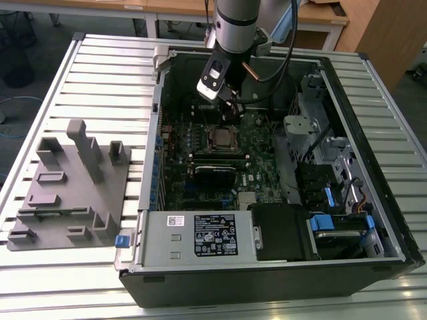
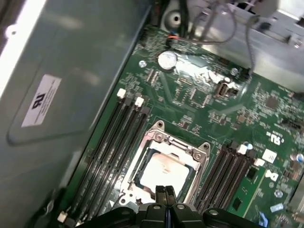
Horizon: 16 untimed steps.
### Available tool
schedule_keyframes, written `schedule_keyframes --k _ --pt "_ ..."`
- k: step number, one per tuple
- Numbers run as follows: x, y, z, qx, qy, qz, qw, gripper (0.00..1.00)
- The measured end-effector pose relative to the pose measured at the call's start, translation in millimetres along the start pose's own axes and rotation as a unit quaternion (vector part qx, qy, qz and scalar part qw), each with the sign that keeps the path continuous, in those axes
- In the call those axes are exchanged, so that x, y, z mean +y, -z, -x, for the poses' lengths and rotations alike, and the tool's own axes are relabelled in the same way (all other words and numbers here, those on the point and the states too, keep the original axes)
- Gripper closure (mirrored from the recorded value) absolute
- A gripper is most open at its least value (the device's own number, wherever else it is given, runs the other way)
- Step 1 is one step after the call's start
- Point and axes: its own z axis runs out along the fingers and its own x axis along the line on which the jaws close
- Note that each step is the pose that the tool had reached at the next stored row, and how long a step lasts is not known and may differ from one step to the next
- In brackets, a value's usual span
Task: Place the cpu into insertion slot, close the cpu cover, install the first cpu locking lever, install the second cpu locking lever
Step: 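Close the cpu cover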
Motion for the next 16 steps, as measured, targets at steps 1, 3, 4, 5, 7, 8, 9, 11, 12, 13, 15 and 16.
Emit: schedule_keyframes --k 1,3,4,5,7,8,9,11,12,13,15,16 --pt "0.0 -0.1 0.0 0.0002 0.008 0.0000 1.0000 0.90" --pt "0.0 0.0 0.0 0.0002 0.014 -0.0001 0.9999 0.90" --pt "0.0 -0.1 0.0 0.0003 0.014 -0.0001 0.9999 0.90" --pt "0.0 -0.1 0.0 0.0003 0.014 -0.0001 0.9999 0.90" --pt "0.0 0.0 0.0 0.0002 0.014 -0.0001 0.9999 0.90" --pt "0.0 -0.1 0.0 0.0003 0.015 -0.0001 0.9999 0.90" --pt "0.0 0.0 0.0 0.0003 0.020 -0.0002 0.9998 0.90" --pt "0.0 -0.1 0.0 0.0005 0.038 -0.0006 0.9993 0.90" --pt "0.0 -0.1 0.0 0.0006 0.047 -0.0008 0.9989 0.90" --pt "0.0 -0.1 0.0 0.0007 0.056 -0.0010 0.9985 0.90" --pt "0.0 -0.1 0.0 0.0009 0.074 -0.0014 0.9973 0.90" --pt "0.0 -0.2 0.0 0.0012 0.082 -0.0015 0.9967 0.90"
